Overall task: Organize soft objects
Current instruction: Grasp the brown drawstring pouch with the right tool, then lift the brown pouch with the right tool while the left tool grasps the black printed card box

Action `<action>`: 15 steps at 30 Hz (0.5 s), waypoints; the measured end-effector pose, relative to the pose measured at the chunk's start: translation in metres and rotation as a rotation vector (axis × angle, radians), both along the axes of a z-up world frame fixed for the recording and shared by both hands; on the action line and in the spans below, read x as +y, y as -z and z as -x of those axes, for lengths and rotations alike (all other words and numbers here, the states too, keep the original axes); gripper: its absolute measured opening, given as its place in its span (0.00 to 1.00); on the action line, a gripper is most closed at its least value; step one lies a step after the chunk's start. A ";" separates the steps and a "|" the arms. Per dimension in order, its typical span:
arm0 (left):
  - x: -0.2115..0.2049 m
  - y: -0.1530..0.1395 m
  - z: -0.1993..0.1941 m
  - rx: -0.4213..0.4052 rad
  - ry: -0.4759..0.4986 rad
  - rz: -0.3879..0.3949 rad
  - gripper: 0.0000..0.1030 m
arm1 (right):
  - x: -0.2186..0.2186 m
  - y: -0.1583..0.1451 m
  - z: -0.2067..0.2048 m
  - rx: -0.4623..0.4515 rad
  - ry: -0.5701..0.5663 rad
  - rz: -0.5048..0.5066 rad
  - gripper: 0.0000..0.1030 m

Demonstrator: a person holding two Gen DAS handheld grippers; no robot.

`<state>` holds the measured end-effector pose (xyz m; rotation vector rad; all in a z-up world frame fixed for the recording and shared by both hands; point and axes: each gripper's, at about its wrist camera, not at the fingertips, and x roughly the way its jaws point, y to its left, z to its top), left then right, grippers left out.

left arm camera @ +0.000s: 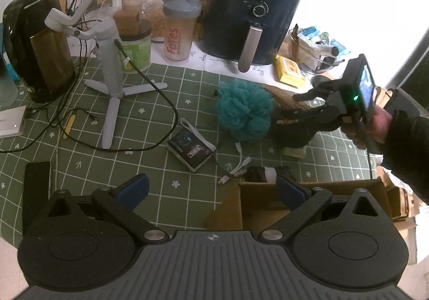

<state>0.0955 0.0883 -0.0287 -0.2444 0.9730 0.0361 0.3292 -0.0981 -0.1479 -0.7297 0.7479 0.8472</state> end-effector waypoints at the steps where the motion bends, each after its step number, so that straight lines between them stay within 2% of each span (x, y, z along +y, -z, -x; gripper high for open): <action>1: 0.000 0.000 0.000 -0.002 0.002 0.000 1.00 | 0.002 0.003 0.001 -0.009 -0.006 0.023 0.37; 2: 0.000 -0.001 -0.001 -0.004 0.003 -0.003 1.00 | 0.005 0.007 0.002 -0.023 -0.012 0.047 0.26; 3: 0.000 -0.001 -0.002 -0.005 0.005 -0.009 1.00 | 0.007 0.010 0.003 -0.033 -0.018 0.065 0.19; 5: -0.001 -0.002 -0.005 -0.008 0.009 -0.021 1.00 | 0.009 0.011 0.005 -0.041 -0.031 0.077 0.12; 9: 0.001 -0.001 -0.011 -0.024 0.016 -0.035 1.00 | 0.003 0.000 0.004 -0.061 -0.009 0.059 0.07; 15: 0.005 0.000 -0.022 -0.052 0.037 -0.053 1.00 | -0.024 -0.036 -0.005 -0.086 0.087 -0.023 0.06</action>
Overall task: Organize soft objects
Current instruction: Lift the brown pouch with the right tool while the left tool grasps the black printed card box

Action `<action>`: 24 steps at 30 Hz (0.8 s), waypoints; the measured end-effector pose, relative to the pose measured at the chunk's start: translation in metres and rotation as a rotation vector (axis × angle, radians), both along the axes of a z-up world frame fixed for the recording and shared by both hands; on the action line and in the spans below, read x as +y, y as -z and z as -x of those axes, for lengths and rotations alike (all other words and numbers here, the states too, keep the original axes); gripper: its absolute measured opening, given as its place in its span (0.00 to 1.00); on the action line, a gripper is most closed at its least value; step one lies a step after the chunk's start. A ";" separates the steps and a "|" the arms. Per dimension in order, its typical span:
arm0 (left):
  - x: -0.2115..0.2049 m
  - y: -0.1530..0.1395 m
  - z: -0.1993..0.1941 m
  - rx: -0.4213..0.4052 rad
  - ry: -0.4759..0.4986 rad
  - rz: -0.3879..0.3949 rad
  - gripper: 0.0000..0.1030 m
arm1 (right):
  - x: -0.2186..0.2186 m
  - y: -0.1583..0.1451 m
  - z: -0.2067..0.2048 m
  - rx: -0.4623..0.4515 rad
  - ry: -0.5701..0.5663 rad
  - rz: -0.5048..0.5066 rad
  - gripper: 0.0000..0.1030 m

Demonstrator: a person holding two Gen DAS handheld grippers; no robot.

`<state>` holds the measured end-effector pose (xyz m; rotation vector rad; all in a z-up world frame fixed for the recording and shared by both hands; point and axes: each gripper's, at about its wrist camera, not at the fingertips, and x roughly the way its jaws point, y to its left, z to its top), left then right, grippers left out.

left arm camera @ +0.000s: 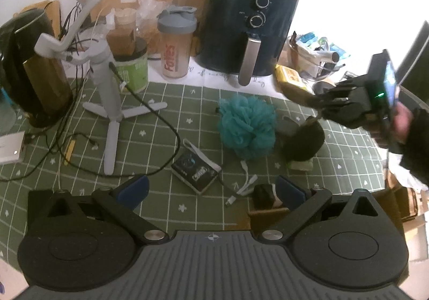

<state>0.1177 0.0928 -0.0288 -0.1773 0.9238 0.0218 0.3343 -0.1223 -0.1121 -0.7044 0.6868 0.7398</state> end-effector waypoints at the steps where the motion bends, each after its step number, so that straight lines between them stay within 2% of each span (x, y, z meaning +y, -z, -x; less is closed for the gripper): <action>1: 0.001 0.001 -0.002 -0.004 0.005 0.002 1.00 | -0.005 -0.007 0.000 -0.003 0.014 -0.012 0.06; 7: 0.005 0.015 -0.020 -0.004 0.053 0.016 1.00 | -0.034 -0.043 0.007 -0.011 0.085 -0.079 0.06; 13: 0.007 0.030 -0.034 0.009 0.101 0.006 1.00 | -0.065 -0.070 0.012 0.023 0.198 -0.184 0.06; 19: 0.018 0.051 -0.051 0.063 0.052 0.075 1.00 | -0.090 -0.087 0.030 0.013 0.267 -0.208 0.06; 24: 0.024 0.082 -0.070 0.144 -0.021 0.089 1.00 | -0.110 -0.093 0.046 0.015 0.329 -0.227 0.06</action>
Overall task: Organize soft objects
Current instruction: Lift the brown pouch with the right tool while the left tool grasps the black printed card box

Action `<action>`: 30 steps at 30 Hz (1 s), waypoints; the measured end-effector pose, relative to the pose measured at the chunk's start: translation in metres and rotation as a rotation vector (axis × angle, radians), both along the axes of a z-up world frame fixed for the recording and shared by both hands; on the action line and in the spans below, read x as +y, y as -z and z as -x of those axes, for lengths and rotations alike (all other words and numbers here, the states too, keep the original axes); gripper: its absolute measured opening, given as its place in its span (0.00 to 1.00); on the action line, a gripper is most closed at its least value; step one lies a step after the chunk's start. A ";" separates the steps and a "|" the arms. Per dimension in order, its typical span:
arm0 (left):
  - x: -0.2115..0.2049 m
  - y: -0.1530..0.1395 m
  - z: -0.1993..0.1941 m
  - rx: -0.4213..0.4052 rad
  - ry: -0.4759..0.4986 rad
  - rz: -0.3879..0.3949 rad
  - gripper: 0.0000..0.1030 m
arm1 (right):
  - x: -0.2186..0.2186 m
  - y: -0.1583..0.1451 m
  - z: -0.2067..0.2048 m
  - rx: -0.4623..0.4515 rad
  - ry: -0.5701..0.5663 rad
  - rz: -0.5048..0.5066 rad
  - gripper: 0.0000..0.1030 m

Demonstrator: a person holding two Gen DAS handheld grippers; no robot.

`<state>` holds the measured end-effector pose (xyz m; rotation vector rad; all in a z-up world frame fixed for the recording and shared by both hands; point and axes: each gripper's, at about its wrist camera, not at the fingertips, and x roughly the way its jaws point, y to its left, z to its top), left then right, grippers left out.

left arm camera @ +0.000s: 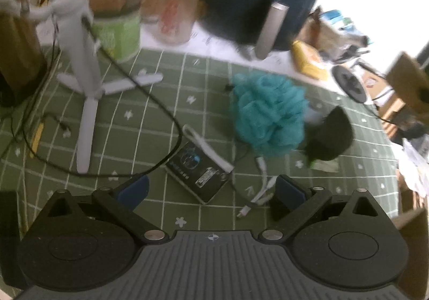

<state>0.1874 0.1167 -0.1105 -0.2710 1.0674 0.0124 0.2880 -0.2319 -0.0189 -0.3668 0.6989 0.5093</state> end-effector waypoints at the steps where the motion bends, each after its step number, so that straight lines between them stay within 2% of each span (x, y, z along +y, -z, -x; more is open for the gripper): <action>1: 0.001 0.007 -0.003 0.016 -0.015 0.004 1.00 | -0.004 0.000 0.004 0.005 0.012 -0.006 0.06; 6: 0.002 0.037 -0.017 0.074 -0.067 -0.004 1.00 | -0.021 0.006 0.023 0.037 0.070 -0.023 0.06; 13: 0.004 0.065 -0.032 0.093 -0.118 0.024 0.98 | -0.039 0.013 0.051 0.078 0.140 -0.059 0.06; 14: 0.003 0.067 -0.034 0.088 -0.118 0.023 0.93 | -0.041 0.014 0.054 0.084 0.151 -0.066 0.06; 19: -0.004 0.085 -0.044 0.120 -0.119 -0.040 0.85 | -0.050 0.017 0.067 0.104 0.190 -0.085 0.06; 21: -0.005 0.086 -0.043 0.111 -0.126 -0.033 0.75 | -0.053 0.018 0.072 0.110 0.199 -0.087 0.06; 23: -0.005 0.085 -0.040 0.107 -0.127 -0.029 0.69 | -0.055 0.019 0.076 0.115 0.205 -0.088 0.06; 30: -0.002 0.079 -0.027 0.115 -0.116 -0.055 0.59 | -0.059 0.025 0.088 0.146 0.219 -0.106 0.06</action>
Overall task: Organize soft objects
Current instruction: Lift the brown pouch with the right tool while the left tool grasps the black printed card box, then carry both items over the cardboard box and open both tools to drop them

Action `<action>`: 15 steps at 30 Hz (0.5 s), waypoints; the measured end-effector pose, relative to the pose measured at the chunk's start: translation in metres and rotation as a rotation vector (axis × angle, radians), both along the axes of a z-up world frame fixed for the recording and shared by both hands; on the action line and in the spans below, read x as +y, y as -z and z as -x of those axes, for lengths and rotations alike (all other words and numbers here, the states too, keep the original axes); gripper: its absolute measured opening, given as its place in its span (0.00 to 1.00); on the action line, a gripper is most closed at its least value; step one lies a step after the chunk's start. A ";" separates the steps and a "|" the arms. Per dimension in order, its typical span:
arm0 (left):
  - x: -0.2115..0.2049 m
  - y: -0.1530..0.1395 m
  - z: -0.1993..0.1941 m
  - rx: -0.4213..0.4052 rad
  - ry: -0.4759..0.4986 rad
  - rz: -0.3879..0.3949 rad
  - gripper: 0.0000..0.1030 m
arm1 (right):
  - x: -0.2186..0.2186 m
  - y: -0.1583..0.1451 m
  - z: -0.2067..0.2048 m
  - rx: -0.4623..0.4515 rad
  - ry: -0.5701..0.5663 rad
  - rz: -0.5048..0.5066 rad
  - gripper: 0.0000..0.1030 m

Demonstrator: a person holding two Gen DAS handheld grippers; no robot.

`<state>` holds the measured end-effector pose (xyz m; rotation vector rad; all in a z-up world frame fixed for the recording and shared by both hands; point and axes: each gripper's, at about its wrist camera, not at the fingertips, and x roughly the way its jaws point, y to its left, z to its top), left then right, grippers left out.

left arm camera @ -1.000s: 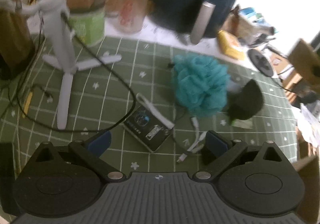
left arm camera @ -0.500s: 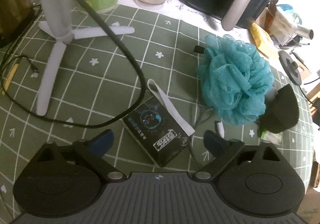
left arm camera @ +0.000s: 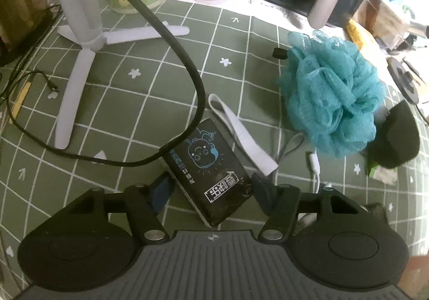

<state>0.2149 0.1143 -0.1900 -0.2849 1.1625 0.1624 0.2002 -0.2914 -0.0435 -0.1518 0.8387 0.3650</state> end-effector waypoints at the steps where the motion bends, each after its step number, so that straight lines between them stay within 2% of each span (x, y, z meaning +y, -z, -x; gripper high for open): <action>1: 0.000 -0.002 0.002 0.002 0.012 -0.006 0.58 | -0.001 0.001 0.002 0.005 0.001 -0.006 0.06; 5: -0.002 -0.010 0.009 -0.010 0.061 0.002 0.55 | -0.001 0.003 0.006 0.012 -0.003 -0.015 0.06; 15: -0.015 -0.051 0.012 -0.097 0.185 0.057 0.54 | 0.002 -0.006 0.014 -0.005 -0.027 -0.058 0.06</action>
